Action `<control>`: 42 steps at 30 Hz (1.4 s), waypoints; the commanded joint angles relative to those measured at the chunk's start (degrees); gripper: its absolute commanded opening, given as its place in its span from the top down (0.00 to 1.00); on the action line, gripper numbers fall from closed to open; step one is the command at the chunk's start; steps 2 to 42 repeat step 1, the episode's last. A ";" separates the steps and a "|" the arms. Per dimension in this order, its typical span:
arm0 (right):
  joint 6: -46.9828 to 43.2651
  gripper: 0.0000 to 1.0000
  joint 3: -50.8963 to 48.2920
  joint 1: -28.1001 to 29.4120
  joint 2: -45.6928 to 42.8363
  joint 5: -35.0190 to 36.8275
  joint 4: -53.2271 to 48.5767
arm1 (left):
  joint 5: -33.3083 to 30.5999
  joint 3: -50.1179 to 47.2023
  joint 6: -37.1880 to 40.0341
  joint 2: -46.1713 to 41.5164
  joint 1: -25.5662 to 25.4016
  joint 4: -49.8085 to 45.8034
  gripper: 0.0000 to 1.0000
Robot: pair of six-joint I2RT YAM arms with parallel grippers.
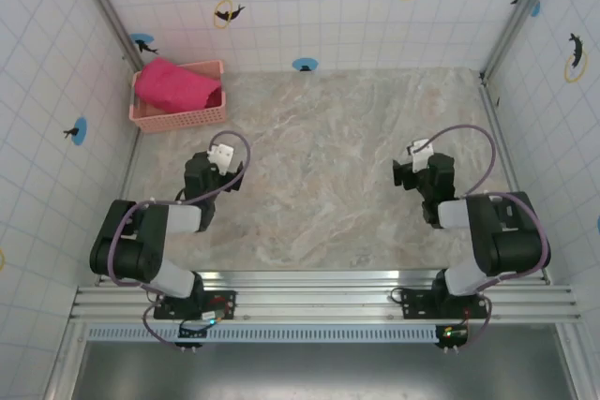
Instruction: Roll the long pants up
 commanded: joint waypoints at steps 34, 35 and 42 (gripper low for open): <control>-0.23 0.04 0.98 0.33 -0.86 1.80 2.71 | 0.72 1.22 1.57 0.27 0.33 1.20 0.03; -0.23 0.04 0.98 0.33 -0.86 1.80 2.71 | 0.72 1.22 1.57 0.27 0.33 1.20 0.03; -0.23 0.04 0.98 0.33 -0.86 1.80 2.71 | 0.72 1.22 1.57 0.27 0.33 1.20 0.03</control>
